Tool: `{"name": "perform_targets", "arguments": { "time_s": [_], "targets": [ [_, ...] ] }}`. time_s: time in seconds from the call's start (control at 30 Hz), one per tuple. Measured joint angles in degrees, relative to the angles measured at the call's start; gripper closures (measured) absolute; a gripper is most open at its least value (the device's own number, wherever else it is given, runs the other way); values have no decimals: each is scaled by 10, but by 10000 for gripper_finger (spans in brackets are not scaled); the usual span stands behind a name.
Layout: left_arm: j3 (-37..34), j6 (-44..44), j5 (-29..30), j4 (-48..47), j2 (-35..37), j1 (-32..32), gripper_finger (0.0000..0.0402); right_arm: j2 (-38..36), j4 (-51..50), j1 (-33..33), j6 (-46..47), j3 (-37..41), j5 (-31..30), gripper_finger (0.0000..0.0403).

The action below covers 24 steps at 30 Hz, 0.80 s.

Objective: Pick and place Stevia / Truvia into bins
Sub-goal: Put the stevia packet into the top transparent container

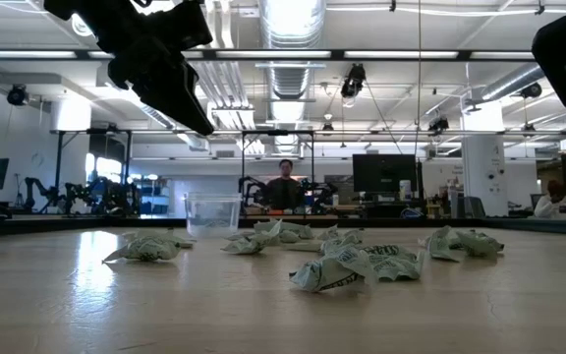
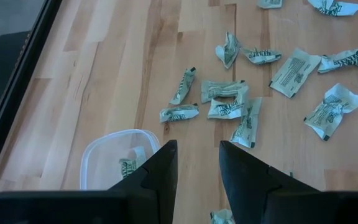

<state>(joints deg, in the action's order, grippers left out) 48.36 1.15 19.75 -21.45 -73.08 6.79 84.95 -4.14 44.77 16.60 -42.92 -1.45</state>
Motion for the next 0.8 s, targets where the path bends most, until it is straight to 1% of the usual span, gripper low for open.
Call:
{"name": "perform_targets", "arguments": {
  "time_s": [0.07, 0.23, 0.33, 0.47, 0.63, 0.8],
  "targets": [
    [0, 1, -2, 0, 0, 0, 299, -6, 0, 0, -17, 0, 0, 316],
    [-7, 2, -47, 5, -4, 1, 299, -39, -1, 0, -51, -6, -5, 310],
    [-18, 2, -62, 4, -12, 4, 299, -62, -3, 1, -62, -7, -34, 310],
    [-31, 10, -89, -3, -25, 6, 299, -92, -27, 1, -72, -7, -88, 310],
    [-40, 44, -93, -6, -41, 16, 299, -117, -53, 2, -76, -6, -146, 310],
    [-40, 46, -94, -5, -67, 35, 299, -122, -68, 2, -70, -6, -177, 310]
  ]
}}
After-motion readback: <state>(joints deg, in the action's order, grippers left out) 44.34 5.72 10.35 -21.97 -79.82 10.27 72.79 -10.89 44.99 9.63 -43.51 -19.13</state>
